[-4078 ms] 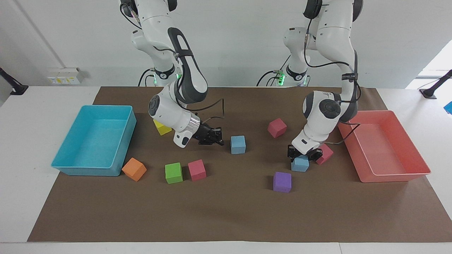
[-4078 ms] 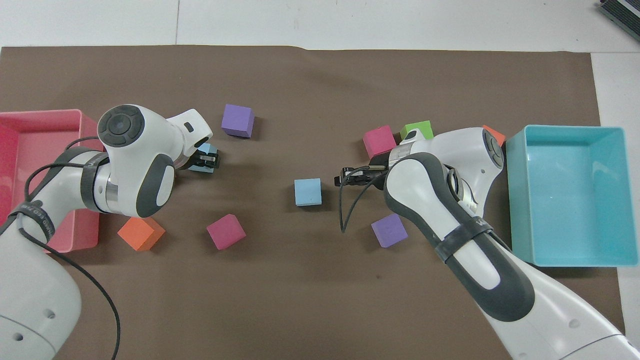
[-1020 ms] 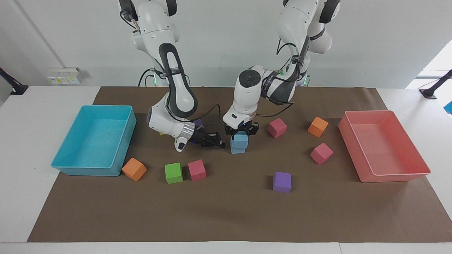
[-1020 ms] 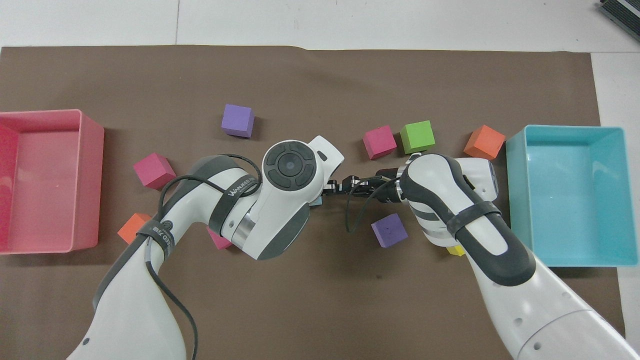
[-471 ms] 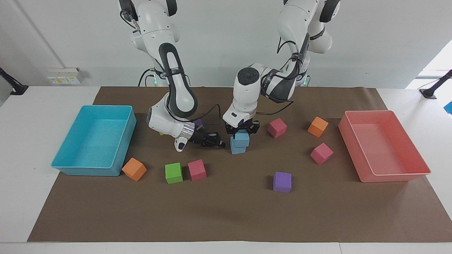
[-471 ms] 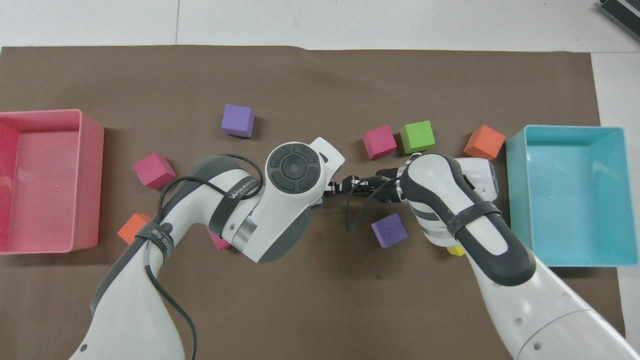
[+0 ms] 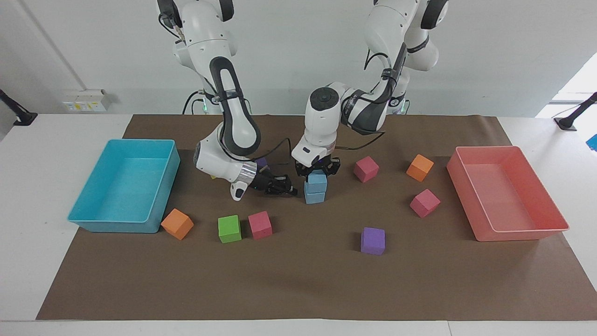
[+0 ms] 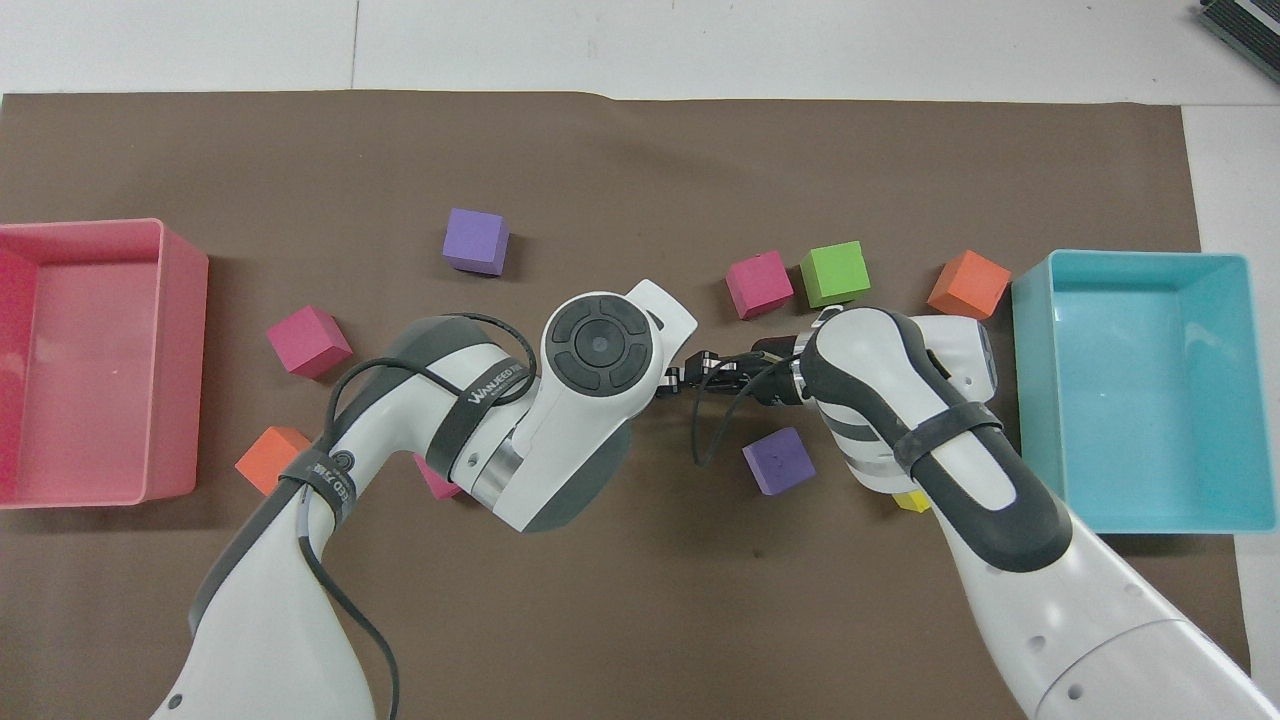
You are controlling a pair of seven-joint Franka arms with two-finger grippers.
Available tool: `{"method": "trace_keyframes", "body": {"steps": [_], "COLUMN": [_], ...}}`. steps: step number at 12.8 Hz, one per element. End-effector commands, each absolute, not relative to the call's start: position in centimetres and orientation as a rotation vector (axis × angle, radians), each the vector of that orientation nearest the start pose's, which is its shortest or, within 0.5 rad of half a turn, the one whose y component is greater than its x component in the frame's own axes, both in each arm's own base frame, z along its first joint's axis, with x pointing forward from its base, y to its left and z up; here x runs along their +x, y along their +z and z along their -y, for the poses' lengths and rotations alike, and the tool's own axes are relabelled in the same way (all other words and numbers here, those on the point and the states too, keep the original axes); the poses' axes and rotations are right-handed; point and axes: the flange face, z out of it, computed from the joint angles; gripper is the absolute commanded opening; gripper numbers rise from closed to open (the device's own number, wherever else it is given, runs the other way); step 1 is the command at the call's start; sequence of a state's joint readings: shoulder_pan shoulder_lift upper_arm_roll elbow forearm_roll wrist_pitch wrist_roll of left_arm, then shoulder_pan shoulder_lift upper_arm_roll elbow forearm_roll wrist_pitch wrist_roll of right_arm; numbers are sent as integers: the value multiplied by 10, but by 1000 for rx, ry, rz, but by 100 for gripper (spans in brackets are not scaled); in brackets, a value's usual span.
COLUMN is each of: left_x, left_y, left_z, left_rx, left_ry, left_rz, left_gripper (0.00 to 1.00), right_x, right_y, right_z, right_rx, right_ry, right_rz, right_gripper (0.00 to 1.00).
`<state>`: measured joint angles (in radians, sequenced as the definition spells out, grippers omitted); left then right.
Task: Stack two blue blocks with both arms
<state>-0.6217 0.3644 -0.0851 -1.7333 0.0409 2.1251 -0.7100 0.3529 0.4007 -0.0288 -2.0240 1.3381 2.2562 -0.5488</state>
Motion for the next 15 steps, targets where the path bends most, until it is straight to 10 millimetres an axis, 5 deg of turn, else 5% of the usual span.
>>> {"method": "trace_keyframes", "body": {"steps": [1,15], "left_x": [496,494], "left_y": [378,368], "left_z": [418,416], "left_rx": [-3143,-3149], "left_ry": [-83,-89], "left_rz": [-18,-41], "left_gripper": [0,8], "right_x": [558,558], "right_y": [249,248], "right_z": [-213,-215], "right_rx": [-2184,-2188], "right_ry": [17,15], "right_rz": [-131,-130], "right_gripper": [0,0]}}
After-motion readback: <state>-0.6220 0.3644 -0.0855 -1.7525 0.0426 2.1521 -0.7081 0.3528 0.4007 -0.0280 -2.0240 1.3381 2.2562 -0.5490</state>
